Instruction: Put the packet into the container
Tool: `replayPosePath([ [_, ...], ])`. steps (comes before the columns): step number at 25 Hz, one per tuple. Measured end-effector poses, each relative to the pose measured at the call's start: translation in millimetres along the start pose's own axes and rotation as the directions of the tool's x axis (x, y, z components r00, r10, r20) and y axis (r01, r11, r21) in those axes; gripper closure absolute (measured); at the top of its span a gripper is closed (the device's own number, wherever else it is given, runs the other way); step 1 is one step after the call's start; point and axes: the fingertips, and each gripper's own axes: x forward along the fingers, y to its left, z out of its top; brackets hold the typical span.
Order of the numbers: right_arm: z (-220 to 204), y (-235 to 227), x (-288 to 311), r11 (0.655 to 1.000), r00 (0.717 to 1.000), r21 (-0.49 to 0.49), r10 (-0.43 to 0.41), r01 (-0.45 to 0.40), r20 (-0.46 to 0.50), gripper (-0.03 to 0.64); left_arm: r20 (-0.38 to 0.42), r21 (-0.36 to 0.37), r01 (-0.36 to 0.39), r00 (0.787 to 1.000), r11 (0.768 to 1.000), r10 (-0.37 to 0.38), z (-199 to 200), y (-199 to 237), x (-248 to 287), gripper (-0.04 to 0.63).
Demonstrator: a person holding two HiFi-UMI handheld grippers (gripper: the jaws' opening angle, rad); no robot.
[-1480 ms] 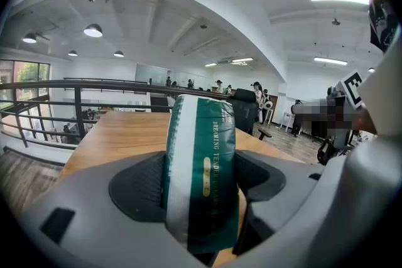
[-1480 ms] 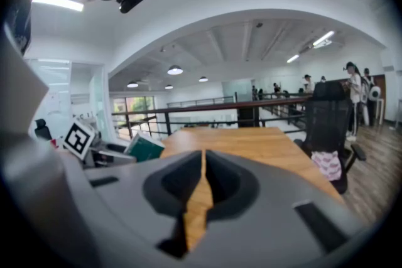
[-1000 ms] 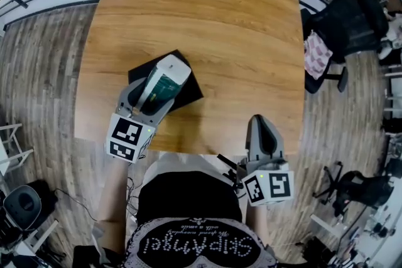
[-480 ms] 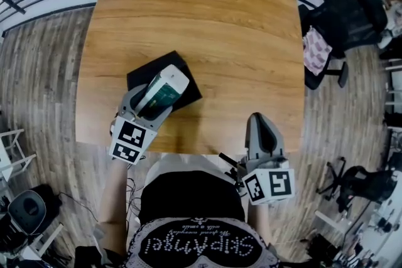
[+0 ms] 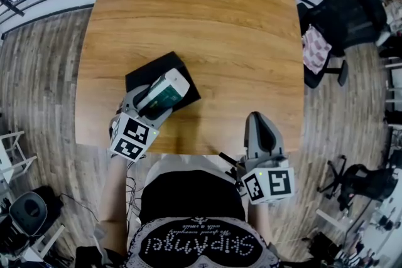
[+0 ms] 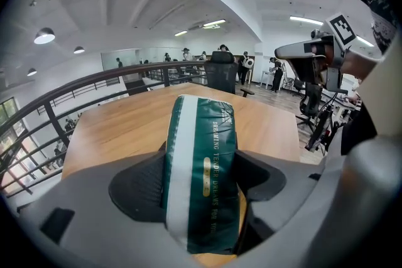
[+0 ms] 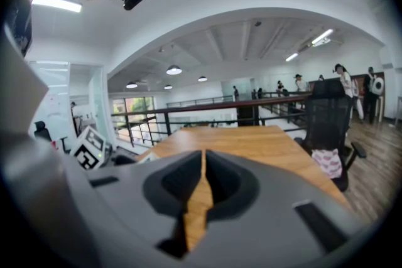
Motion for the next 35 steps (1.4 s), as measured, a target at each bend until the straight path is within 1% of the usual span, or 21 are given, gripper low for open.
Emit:
replayPosePath([
  [4, -1, -2, 1, 1.0, 1.0, 0.0, -0.001, 0.001, 0.0, 0.577, -0.054, 0.023, 0.023, 0.998, 0.999, -0.021, -11, -4, 10, 0.242],
  [11, -2, 1, 2, 1.0, 1.0, -0.001, -0.008, 0.008, -0.007, 0.577, -0.12, 0.049, 0.074, 0.991, 0.996, -0.067, -24, -6, 20, 0.241],
  [18, -3, 3, 5, 1.0, 1.0, -0.001, -0.012, 0.012, -0.008, 0.577, -0.182, 0.022, 0.129, 0.976, 0.991, -0.122, -36, -6, 33, 0.241],
  [23, -3, 2, 4, 1.0, 1.0, -0.001, -0.017, 0.017, -0.011, 0.577, -0.217, -0.025, 0.151, 0.964, 0.988, -0.153, -37, -3, 37, 0.241],
  [26, -3, 0, 8, 1.0, 1.0, 0.002, -0.019, 0.019, -0.012, 0.577, -0.254, -0.049, 0.17, 0.951, 0.984, -0.177, -35, -1, 45, 0.241],
  [31, -1, -1, 8, 1.0, 1.0, 0.004, -0.025, 0.025, -0.011, 0.577, -0.32, -0.052, 0.202, 0.924, 0.978, -0.208, -37, -3, 55, 0.241],
  [33, 0, -4, 9, 1.0, 1.0, 0.006, -0.028, 0.028, -0.012, 0.577, -0.351, -0.066, 0.212, 0.91, 0.975, -0.222, -38, -3, 57, 0.241],
  [35, -1, -7, 11, 1.0, 0.999, 0.008, -0.03, 0.03, -0.015, 0.577, -0.394, -0.058, 0.221, 0.891, 0.974, -0.226, -39, -3, 62, 0.241],
])
